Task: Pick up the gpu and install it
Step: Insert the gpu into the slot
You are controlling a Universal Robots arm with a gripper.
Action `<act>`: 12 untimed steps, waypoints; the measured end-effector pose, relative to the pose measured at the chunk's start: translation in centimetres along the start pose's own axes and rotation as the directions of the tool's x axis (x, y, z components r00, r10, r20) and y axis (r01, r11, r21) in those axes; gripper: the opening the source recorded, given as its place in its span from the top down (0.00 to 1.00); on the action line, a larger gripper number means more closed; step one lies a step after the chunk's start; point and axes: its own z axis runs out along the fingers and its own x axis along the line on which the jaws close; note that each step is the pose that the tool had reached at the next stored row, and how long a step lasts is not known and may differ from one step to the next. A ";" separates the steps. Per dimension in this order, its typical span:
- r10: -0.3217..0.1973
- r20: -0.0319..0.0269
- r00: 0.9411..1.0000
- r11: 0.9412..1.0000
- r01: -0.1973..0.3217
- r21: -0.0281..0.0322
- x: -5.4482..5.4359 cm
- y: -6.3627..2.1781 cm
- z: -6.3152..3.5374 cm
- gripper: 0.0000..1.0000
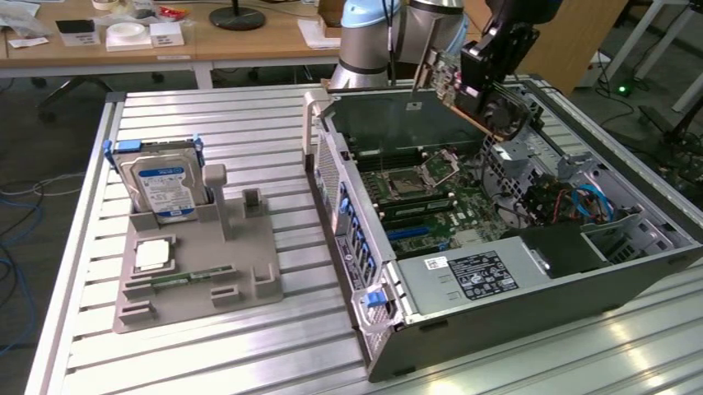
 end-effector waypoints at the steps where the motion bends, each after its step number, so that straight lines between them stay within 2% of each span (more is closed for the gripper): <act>1: -0.018 -0.001 1.000 1.000 0.018 0.000 0.0 0.00 0.00 0.72; 6: -0.108 -0.004 0.994 0.994 0.108 -0.002 0.0 0.00 0.02 0.72; 12: -0.204 -0.007 0.979 0.979 0.204 -0.005 0.0 0.00 0.03 0.72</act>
